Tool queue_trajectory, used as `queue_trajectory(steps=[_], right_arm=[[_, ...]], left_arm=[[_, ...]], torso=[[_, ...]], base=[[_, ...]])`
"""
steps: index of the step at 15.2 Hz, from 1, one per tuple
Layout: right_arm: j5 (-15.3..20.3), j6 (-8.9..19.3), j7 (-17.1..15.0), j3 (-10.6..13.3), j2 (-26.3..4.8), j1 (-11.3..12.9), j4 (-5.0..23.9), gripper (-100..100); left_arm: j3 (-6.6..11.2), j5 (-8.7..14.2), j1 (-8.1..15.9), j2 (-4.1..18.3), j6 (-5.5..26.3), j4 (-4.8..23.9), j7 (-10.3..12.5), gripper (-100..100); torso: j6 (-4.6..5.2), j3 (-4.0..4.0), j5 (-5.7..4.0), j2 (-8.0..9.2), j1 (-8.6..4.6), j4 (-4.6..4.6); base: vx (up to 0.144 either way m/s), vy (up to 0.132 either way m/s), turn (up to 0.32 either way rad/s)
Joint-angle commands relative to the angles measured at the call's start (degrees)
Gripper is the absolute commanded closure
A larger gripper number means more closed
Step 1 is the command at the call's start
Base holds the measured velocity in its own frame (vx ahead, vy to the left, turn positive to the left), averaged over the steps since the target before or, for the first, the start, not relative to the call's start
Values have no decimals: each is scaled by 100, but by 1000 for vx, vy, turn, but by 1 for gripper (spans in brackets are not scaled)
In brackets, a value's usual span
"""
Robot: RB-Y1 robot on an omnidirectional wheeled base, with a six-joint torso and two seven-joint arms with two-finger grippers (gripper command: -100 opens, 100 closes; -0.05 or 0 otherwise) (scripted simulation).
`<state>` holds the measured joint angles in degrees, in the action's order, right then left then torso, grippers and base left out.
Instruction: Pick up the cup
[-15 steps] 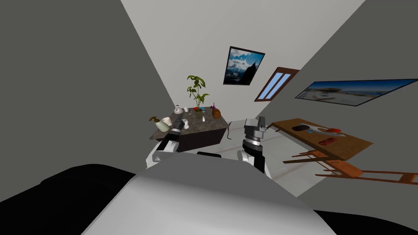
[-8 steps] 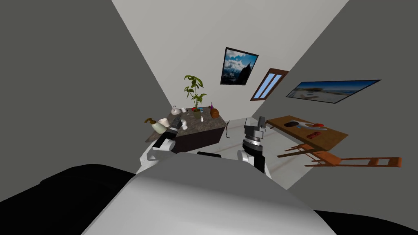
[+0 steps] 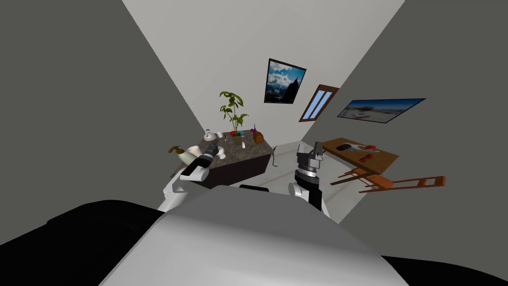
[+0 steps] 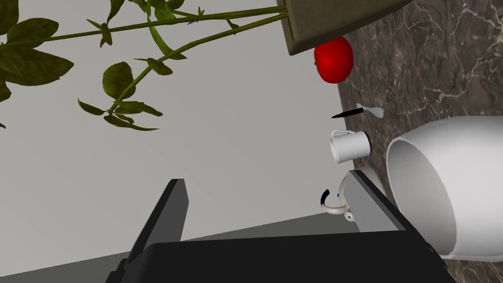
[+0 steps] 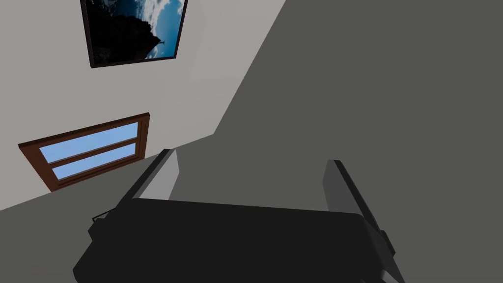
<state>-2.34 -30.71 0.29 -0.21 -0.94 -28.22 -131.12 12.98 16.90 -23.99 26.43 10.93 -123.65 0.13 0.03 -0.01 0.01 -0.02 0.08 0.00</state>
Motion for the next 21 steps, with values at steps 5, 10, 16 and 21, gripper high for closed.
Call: queue_trajectory(steps=[5, 10, 16, 21], right_arm=[[0, 0, 0, 0, 0, -1, 0, 0], [0, 0, 0, 0, 0, 0, 0, 0], [0, 0, 0, -1, 0, -1, 0, 0], [0, 0, 0, 0, 0, 0, 0, 0]], left_arm=[[237, 226, 40, 270, 631, 61, 35, -100], [578, 565, 96, 640, 1311, 161, 76, -100], [912, 922, 135, 996, 2001, 277, 126, -100], [1073, 1107, 146, 1167, 2558, 341, 154, -100]], torso=[[-3, 0, 1, 0, 2, 0], [0, -1, 0, -2, 0, 0], [-3, -1, 1, -2, 0, -1], [0, -1, -1, -2, -3, 0]], base=[[-3, 13, -94], [0, 10, -146], [0, 10, -103], [0, 7, -115]])
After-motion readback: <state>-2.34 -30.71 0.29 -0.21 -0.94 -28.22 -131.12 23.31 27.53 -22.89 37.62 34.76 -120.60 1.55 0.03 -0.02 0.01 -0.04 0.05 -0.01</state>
